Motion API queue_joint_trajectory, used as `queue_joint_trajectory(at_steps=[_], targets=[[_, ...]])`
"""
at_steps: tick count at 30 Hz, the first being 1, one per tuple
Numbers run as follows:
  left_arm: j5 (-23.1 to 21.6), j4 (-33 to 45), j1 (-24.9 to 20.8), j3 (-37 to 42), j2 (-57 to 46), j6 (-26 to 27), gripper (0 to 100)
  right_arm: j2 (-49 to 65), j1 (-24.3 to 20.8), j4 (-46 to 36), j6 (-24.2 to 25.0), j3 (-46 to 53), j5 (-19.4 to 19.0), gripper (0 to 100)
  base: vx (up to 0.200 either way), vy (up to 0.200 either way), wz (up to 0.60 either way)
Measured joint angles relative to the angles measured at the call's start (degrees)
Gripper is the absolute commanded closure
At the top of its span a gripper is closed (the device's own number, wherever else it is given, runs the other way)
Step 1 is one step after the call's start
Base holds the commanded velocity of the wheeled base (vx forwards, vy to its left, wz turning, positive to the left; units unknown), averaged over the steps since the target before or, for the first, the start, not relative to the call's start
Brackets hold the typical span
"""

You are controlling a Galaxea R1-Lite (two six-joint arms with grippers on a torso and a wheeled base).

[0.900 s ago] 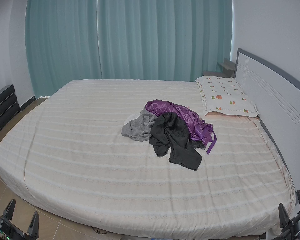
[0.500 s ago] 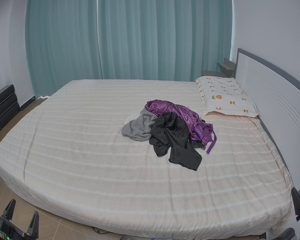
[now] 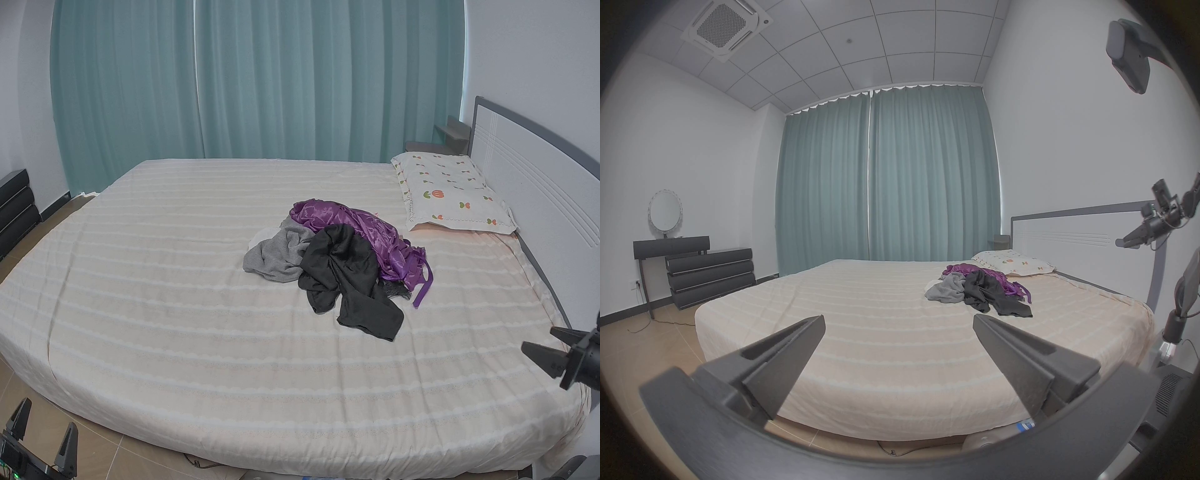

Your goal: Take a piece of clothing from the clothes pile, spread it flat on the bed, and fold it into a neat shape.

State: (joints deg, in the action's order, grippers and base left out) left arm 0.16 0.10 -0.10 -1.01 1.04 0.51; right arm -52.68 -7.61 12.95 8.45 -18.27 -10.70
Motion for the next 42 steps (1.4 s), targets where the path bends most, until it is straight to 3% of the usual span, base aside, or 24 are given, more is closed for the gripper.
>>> queue_joint_trajectory(at_steps=[13,27,33,42], targets=[[0.0,0.0,0.0,0.0,0.0,0.0,0,-36.13,-5.81,14.64,10.13,-11.85,2.39,0,0.0,0.0,0.0],[0.0,0.0,0.0,0.0,0.0,0.02,0,-75.69,-10.97,21.48,23.76,-37.68,5.23,0,0.0,0.0,0.0],[0.0,0.0,0.0,0.0,0.0,0.0,0,-84.29,-11.85,19.59,26.81,-46.49,4.79,0,0.0,0.0,0.0],[0.0,0.0,-0.01,0.0,-0.02,0.0,0,-89.77,-10.96,15.41,27.23,-52.86,4.61,0,0.0,0.0,0.0]])
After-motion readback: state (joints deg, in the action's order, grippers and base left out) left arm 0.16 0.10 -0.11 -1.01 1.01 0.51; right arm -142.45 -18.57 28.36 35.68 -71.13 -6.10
